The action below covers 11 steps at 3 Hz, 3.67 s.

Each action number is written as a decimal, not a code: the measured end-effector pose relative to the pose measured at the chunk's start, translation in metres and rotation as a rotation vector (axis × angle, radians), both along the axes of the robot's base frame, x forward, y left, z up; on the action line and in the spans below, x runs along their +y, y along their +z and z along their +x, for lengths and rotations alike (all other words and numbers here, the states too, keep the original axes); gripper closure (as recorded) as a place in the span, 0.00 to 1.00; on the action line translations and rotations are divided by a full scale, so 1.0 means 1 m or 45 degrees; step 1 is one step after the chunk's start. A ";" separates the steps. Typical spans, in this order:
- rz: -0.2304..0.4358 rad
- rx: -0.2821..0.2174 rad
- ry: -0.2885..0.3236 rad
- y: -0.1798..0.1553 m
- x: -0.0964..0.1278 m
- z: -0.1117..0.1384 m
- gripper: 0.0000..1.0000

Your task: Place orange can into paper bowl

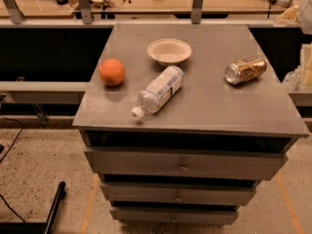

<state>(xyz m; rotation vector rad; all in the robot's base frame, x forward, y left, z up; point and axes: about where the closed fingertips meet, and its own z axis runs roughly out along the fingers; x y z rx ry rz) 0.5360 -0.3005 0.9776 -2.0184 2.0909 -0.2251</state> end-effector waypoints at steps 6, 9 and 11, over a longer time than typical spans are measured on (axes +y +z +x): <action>-0.001 -0.194 0.027 -0.052 -0.023 0.159 0.00; 0.046 -0.046 0.184 -0.117 -0.016 0.156 0.00; 0.011 -0.023 0.284 -0.124 -0.001 0.154 0.41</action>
Offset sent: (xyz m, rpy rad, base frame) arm 0.1626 -0.0310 0.0255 0.0683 -0.2477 0.0789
